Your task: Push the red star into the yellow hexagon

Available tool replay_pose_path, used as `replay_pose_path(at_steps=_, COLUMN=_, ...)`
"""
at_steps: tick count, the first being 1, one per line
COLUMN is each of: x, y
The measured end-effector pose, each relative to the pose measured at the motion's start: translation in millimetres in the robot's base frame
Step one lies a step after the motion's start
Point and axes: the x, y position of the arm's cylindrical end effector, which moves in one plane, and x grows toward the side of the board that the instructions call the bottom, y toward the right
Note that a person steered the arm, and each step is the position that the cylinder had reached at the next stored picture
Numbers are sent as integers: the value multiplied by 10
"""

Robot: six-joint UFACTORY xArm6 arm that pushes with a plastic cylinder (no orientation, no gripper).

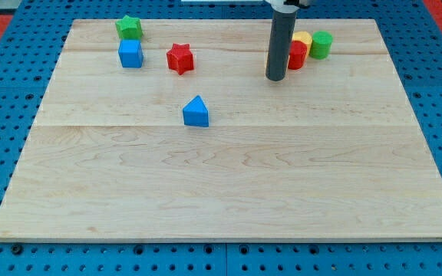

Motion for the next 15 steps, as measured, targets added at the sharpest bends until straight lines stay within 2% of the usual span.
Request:
replay_pose_path(at_steps=1, x=50, y=-291)
replay_pose_path(at_steps=2, x=-22, y=-293)
replay_pose_path(at_steps=3, x=-166, y=83)
replay_pose_path(at_steps=4, x=280, y=161)
replay_pose_path(at_steps=5, x=1168, y=-238)
replay_pose_path(at_steps=6, x=1164, y=-1198)
replay_pose_path(at_steps=9, x=234, y=-1336)
replay_pose_path(at_steps=11, x=-67, y=-2455)
replay_pose_path(at_steps=12, x=-318, y=-1756)
replay_pose_path(at_steps=13, x=-465, y=-739)
replay_pose_path(at_steps=14, x=-524, y=-578)
replay_pose_path(at_steps=15, x=-524, y=-1427)
